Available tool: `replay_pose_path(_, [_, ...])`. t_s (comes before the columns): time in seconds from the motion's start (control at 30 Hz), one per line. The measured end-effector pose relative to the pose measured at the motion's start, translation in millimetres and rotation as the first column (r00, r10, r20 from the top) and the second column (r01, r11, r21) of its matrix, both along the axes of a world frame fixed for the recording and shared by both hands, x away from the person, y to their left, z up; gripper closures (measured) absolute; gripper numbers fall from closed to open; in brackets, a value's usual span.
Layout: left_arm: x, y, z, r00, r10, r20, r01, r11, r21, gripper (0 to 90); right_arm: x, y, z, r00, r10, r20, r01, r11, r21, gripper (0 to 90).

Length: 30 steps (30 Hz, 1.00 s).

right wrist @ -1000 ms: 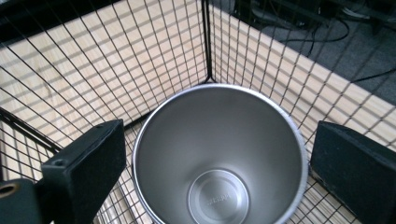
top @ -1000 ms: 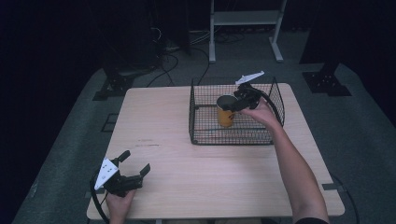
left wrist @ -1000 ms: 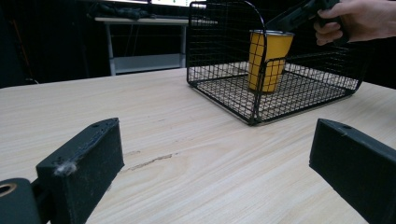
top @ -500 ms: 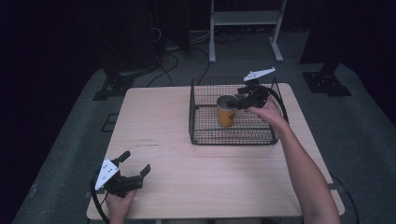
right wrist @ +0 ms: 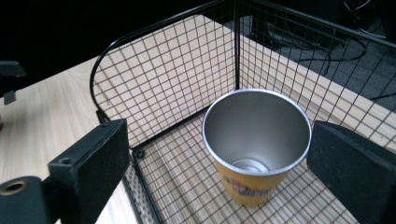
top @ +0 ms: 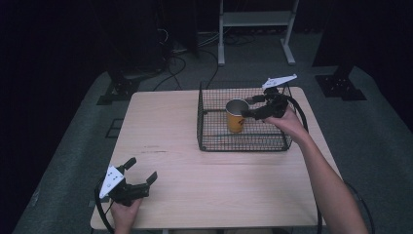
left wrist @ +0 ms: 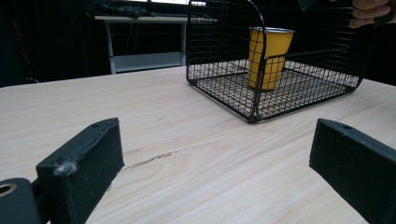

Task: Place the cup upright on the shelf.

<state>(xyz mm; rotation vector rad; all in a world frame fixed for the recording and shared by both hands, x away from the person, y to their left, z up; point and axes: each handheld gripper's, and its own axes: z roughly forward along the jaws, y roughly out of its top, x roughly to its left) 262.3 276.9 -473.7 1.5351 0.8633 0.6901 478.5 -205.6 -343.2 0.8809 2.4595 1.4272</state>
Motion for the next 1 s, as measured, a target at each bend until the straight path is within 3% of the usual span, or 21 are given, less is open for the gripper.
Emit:
replay_pose_path(0.2, [-0.2,-0.5,-0.1,1.0,0.0,0.0,0.0,1.0,0.003,2.2,-10.0,-7.9,-1.5,0.9999,0.007,-0.013,-0.007,0.9999,-0.008,5.1])
replay_pose_path(0.7, [-0.1,-1.0,0.1,1.0,0.001,0.0,-0.001,1.0,0.008,2.2,-37.4,-16.1,4.1,0.999,0.045,0.007,-0.045,0.9989,0.01,5.2])
replay_pose_path(1.0, [-0.3,-1.6,0.1,1.0,0.001,0.001,-0.001,0.9999,0.012,2.2,-56.3,-26.1,-1.5,0.9987,0.051,0.006,-0.051,0.9986,0.012,5.2])
